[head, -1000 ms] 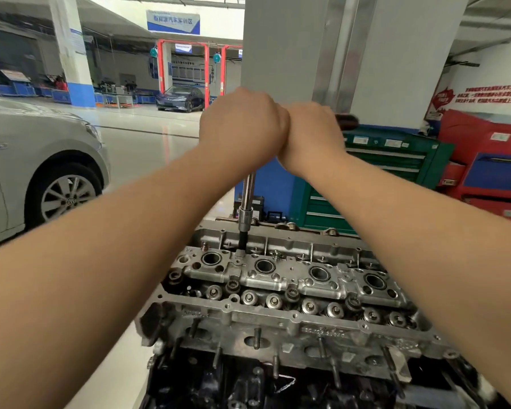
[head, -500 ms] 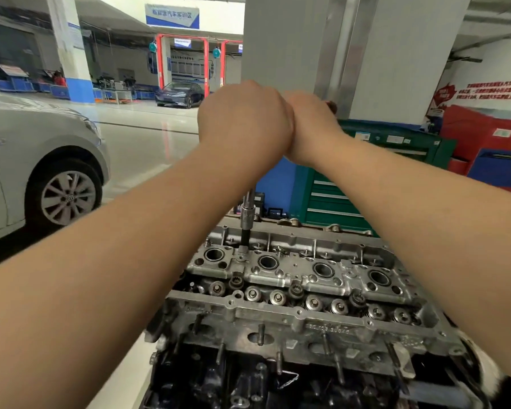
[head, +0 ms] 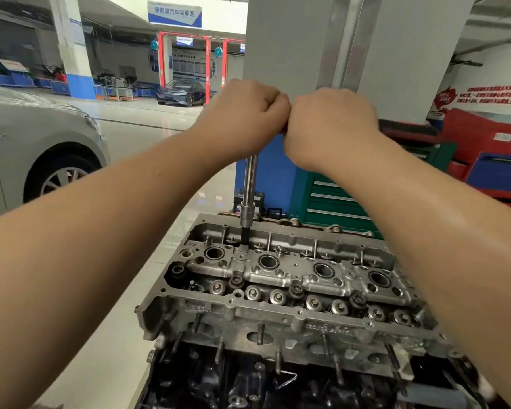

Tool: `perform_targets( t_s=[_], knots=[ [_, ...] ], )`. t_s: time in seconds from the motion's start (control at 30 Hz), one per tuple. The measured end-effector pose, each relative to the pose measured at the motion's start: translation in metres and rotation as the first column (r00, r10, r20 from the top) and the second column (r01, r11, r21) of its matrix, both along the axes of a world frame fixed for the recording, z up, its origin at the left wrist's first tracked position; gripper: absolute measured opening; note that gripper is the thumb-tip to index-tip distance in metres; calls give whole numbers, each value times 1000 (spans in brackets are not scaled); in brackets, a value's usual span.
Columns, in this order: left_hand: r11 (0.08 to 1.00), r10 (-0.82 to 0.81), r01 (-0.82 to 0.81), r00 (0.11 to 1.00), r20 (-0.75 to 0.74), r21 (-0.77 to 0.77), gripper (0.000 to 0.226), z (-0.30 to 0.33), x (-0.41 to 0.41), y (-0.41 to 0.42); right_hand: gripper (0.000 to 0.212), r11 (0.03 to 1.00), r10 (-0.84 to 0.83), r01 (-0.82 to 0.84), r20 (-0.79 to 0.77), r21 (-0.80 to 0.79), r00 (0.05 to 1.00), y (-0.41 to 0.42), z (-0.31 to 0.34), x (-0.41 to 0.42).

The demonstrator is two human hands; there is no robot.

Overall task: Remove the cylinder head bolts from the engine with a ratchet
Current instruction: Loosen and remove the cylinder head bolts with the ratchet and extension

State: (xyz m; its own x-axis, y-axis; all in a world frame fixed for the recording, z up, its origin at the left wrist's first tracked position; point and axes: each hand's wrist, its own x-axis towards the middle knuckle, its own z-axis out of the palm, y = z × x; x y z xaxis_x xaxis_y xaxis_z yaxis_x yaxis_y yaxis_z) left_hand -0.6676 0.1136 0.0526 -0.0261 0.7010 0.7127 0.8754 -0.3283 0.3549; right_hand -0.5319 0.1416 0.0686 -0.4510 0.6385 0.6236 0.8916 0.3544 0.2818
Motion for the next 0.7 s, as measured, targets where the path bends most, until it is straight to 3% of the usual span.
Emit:
perform_targets(
  t_s=[0.07,0.1,0.2,0.33,0.4,0.53,0.6,0.7],
  knots=[
    [941,337,-326,927,-162,94,45,-2,11,-3,28,984,161,-161,-9,-78,987,14,0,-8],
    [902,429,-410,886,-174,135,42,-3,17,-4,28,969,218,-219,-24,-114,976,19,0,-12],
    [879,476,-467,870,-129,93,37,-3,22,2,26,963,231,-238,-67,-125,971,28,-4,-20],
    [950,310,-303,944,-114,78,43,0,12,10,26,987,129,-138,-97,-88,987,27,-7,-14],
    [997,81,-81,997,-13,17,45,0,7,11,28,996,26,-34,-90,-83,996,16,-5,-8],
    [933,-330,350,925,188,-84,39,1,-10,8,30,991,-121,122,-17,54,992,-22,-7,-1],
    [916,-372,392,911,178,-90,39,1,-11,7,22,989,-93,91,16,118,996,-36,-11,3],
    [942,-317,332,928,198,-47,42,-1,-6,6,19,989,-82,78,28,129,996,-32,-12,4]
  ],
)
